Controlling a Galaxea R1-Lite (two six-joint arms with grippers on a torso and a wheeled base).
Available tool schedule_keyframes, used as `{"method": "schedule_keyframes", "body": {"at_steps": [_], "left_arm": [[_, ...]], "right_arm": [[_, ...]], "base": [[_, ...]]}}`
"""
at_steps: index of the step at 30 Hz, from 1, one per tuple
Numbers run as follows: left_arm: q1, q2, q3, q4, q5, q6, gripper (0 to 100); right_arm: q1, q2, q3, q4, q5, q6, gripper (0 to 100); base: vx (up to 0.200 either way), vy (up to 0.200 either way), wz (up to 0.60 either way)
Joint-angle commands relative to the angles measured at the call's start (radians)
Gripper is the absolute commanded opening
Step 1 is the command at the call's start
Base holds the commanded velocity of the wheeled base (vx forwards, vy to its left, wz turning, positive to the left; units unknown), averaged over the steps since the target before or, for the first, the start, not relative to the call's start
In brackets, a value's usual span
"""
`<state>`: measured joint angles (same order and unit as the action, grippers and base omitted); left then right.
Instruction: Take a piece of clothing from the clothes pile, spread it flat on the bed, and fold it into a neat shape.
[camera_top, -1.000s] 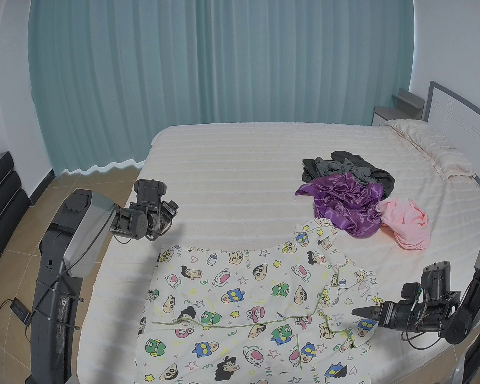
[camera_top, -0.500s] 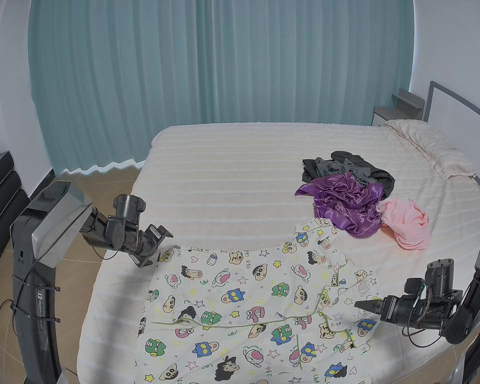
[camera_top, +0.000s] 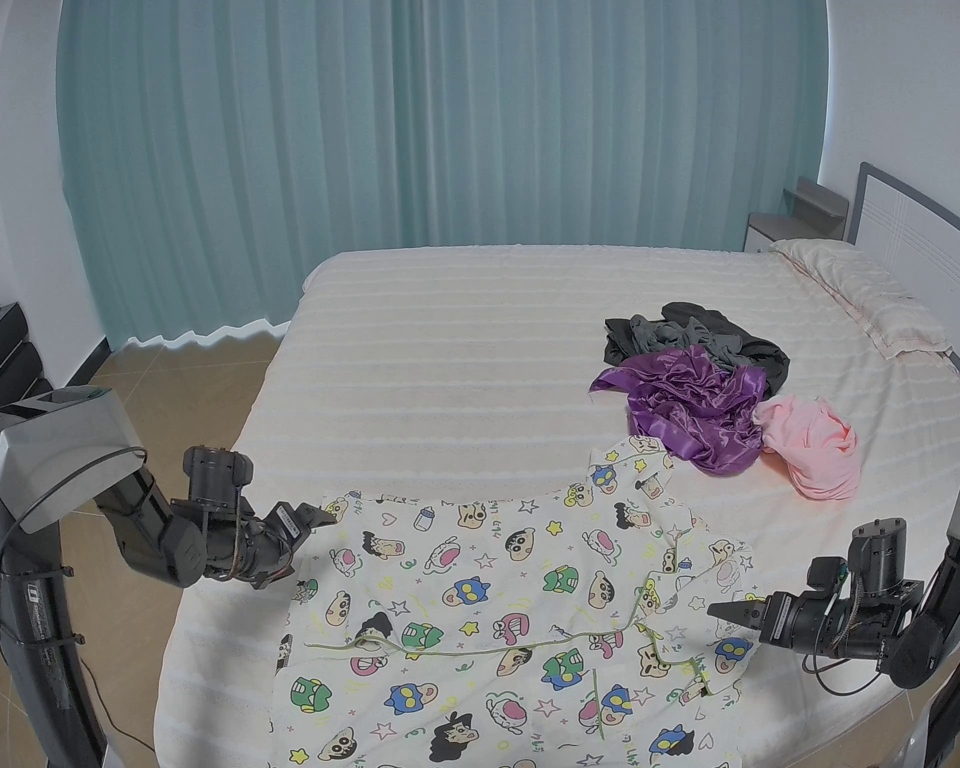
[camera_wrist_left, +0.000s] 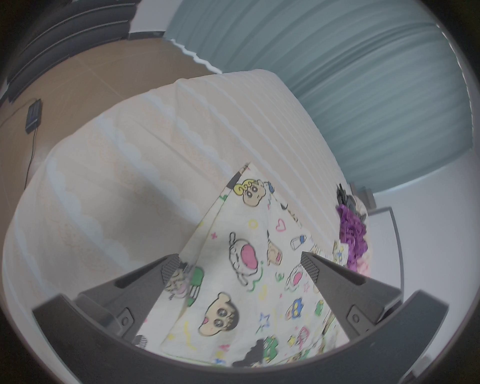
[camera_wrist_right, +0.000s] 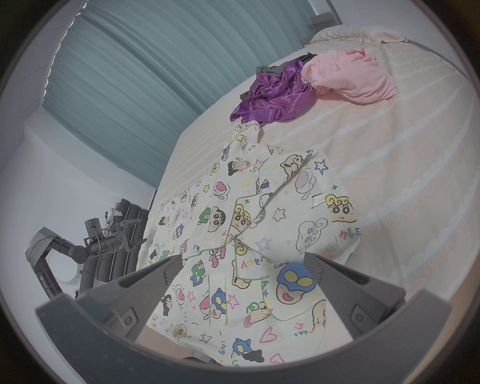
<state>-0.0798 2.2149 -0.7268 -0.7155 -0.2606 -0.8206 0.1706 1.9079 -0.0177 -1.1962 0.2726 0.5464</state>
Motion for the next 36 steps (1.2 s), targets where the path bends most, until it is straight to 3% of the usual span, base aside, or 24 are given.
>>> {"method": "schedule_keyframes", "body": {"at_steps": [1,2,3,9,21,30,36], "left_arm": [[0.023,-0.011,0.07,-0.028,-0.061,0.15,100],[0.025,-0.011,0.07,-0.028,-0.065,0.159,100],[0.032,-0.004,0.07,-0.024,-0.106,0.229,100],[0.028,0.005,0.072,-0.025,-0.203,0.291,100],[0.026,0.04,0.087,-0.028,-0.198,0.396,100],[0.023,0.042,0.098,-0.028,-0.195,0.42,100],[-0.02,0.04,0.133,-0.035,-0.164,0.457,100]], "right_arm": [[0.003,0.005,0.018,0.0,0.0,-0.002,100],[0.001,0.005,0.018,0.0,0.0,-0.002,100],[0.004,0.005,0.018,0.0,0.0,-0.003,100],[0.01,0.01,0.018,0.001,-0.001,-0.003,100],[0.021,0.013,0.016,0.006,-0.001,-0.002,100],[0.021,0.014,0.018,0.007,-0.001,-0.002,100],[0.023,0.026,0.018,0.006,-0.003,-0.002,100]], "base": [[0.0,0.0,0.0],[0.0,0.0,0.0],[0.0,0.0,0.0],[0.0,0.0,0.0],[0.0,0.0,0.0],[0.0,0.0,0.0],[0.0,0.0,0.0]]}}
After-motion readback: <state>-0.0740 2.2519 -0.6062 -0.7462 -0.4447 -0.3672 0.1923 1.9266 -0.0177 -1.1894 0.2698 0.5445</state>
